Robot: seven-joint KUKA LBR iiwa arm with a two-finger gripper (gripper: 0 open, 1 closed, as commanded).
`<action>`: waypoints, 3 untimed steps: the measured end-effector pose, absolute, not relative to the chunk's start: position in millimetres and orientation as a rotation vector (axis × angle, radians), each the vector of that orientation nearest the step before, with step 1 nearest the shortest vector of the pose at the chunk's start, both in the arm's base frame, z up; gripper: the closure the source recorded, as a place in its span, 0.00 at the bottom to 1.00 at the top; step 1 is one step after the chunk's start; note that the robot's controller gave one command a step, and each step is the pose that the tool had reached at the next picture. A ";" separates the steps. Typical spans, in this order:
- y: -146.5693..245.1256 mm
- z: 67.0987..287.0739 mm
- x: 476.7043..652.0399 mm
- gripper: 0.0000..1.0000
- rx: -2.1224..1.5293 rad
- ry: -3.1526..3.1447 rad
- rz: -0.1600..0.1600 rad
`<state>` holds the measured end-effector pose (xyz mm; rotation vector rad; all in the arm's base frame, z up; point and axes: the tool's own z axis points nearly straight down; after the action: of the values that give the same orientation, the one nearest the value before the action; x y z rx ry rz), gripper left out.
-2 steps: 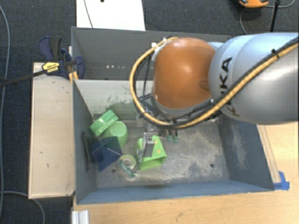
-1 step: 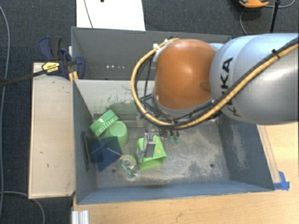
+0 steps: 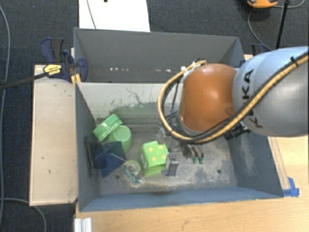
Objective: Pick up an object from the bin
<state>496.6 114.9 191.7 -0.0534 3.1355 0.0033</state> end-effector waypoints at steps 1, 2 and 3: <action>79.3 165.6 486.2 0.00 -0.052 3.141 0.001; 101.6 157.0 506.3 0.00 -0.156 3.131 0.000; 111.7 112.6 535.0 0.00 -0.240 3.119 0.007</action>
Offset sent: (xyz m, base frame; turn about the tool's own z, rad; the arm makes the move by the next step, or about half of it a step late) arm 0.0257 0.0207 -0.0435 -0.1317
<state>535.0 111.7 112.6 -0.2401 3.1189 0.0067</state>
